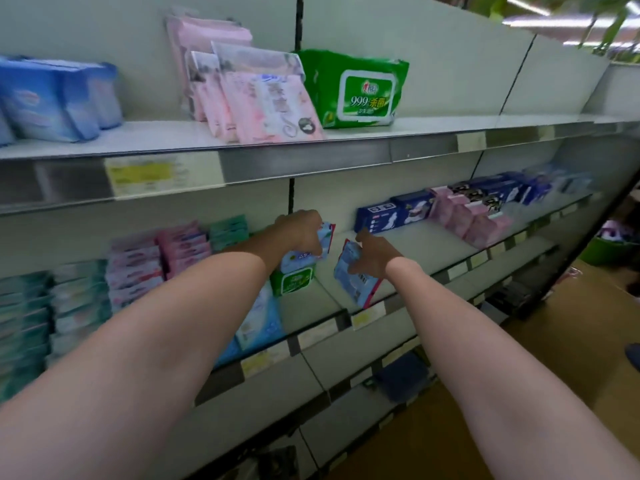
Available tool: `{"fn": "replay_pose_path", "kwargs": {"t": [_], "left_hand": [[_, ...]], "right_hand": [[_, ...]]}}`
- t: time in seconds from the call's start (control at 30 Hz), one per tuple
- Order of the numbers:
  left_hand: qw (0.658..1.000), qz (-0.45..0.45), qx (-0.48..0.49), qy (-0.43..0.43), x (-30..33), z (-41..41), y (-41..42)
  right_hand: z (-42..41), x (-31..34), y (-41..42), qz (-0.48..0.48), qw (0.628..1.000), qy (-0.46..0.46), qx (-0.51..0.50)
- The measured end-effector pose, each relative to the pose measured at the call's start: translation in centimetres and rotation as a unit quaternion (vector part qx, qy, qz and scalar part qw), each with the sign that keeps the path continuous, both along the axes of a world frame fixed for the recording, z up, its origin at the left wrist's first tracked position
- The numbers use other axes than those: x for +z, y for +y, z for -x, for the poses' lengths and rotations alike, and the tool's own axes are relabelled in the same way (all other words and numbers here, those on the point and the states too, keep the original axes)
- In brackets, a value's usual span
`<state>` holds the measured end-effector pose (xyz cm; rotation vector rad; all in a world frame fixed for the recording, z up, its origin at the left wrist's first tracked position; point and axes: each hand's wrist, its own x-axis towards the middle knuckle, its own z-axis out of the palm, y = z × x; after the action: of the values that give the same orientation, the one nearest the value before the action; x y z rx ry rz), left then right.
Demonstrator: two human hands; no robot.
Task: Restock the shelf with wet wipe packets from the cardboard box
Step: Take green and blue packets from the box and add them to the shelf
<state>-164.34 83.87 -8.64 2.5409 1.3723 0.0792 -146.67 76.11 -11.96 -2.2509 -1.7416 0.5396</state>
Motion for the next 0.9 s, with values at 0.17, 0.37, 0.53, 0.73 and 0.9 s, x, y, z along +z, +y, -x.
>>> {"fn": "replay_pose_path", "kwargs": {"t": [0.17,0.37,0.53,0.73,0.9], "left_hand": [[0.999,-0.002,0.038,0.003,0.3,-5.1,4.0],[0.992,0.002,0.118,0.035,-1.2,-7.1,7.5],[0.981,0.002,0.189,0.038,-2.5,-6.5,8.0],[0.968,0.002,0.249,0.027,-2.9,-6.6,8.3],[0.961,-0.001,0.273,0.029,-3.1,-6.5,8.8]], "right_hand": [[-4.1,-1.0,5.6,-0.028,0.997,0.051,0.05],[-5.6,-2.2,13.6,0.007,0.995,-0.003,0.1],[-5.8,-4.0,17.6,0.089,0.978,0.086,0.168],[-5.8,-4.1,19.2,0.159,0.962,0.173,0.14],[-5.4,-4.0,20.4,0.148,0.968,0.111,0.172]]}}
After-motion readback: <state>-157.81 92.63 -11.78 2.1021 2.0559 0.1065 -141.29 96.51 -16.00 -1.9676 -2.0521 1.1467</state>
